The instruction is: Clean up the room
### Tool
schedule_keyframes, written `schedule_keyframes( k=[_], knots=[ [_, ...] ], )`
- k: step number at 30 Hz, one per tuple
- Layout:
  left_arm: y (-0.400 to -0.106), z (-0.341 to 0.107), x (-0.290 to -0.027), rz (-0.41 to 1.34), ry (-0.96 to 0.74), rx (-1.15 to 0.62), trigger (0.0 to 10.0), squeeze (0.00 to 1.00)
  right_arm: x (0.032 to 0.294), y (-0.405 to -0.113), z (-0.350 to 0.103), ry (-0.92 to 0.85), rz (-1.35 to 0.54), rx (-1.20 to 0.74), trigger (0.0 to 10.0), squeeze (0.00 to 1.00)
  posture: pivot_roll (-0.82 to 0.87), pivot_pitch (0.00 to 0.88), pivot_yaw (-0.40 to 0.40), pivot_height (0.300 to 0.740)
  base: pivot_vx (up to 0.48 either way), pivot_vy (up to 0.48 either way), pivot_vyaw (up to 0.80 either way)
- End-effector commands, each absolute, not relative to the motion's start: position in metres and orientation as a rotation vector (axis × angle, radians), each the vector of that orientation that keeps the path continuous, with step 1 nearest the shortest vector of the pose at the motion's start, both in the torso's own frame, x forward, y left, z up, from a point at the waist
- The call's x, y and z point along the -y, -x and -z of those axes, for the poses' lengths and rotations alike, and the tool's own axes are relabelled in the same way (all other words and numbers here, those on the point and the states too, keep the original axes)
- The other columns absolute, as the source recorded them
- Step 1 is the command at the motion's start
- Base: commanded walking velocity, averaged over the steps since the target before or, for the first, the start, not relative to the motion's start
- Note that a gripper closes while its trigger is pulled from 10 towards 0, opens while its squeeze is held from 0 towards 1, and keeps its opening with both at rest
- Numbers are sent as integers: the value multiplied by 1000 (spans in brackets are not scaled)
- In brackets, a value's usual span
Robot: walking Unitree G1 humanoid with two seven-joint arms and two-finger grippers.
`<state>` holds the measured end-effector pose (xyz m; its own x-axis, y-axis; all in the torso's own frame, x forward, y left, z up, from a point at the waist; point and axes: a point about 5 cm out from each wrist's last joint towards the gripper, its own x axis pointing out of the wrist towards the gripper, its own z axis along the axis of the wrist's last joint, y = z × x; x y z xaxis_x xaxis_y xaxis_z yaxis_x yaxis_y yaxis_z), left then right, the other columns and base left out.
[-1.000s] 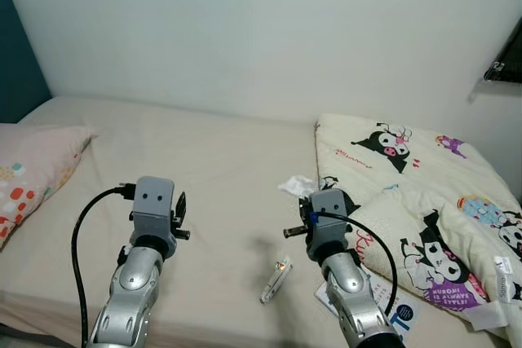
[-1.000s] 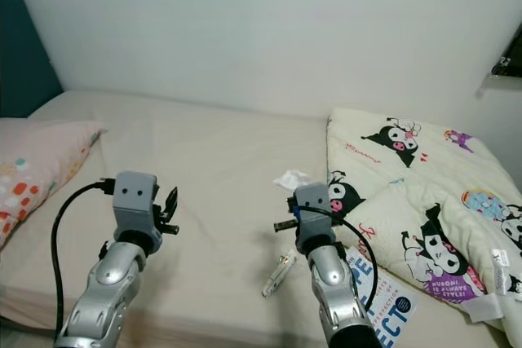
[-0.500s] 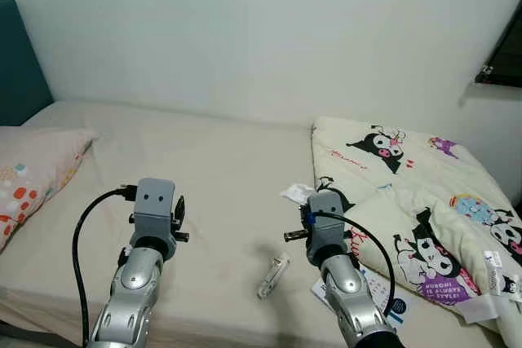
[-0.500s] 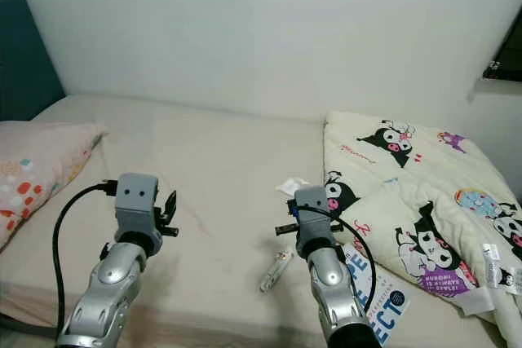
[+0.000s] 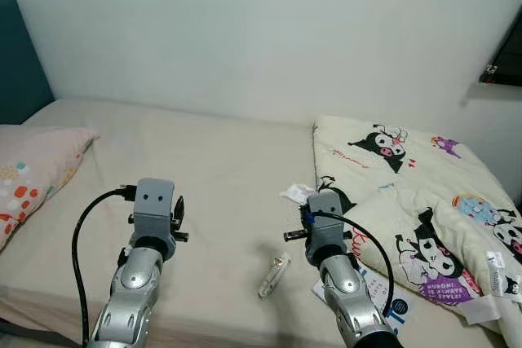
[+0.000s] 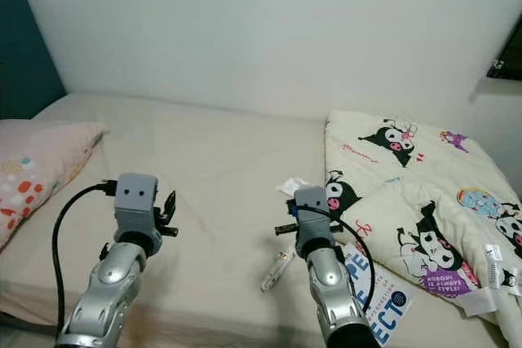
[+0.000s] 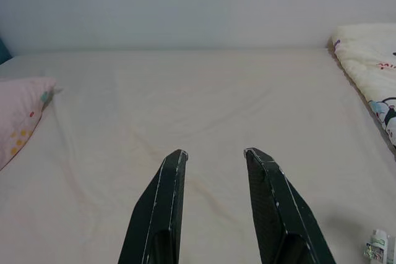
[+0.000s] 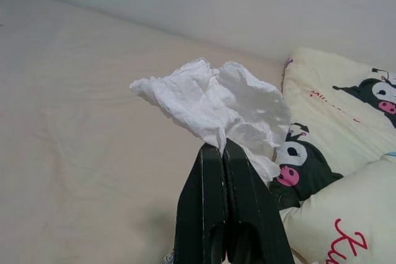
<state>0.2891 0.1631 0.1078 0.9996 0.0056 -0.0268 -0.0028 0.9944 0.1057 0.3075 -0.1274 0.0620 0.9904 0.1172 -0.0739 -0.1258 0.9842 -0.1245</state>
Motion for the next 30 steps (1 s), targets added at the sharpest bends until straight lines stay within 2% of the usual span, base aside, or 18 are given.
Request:
schedule_keyframes(
  k=[1, 3, 30],
  knots=[
    [-291, -105, -162, -4, -110, -51, 10000, 0, 130, -308, -60, 135, -110, -82, 10000, 0, 71, 0, -92, 740, 0, 0, 0],
    [-291, -105, -163, -3, -112, -50, 10000, 0, 130, -308, -61, 133, -110, -74, 10000, 0, 71, 0, -92, 740, 0, 0, 0],
    [-292, -105, -161, -7, -103, -51, 10000, 0, 129, -310, -64, 153, -128, -65, 10000, 0, 69, 0, -103, 740, 0, 0, 800]
  ],
)
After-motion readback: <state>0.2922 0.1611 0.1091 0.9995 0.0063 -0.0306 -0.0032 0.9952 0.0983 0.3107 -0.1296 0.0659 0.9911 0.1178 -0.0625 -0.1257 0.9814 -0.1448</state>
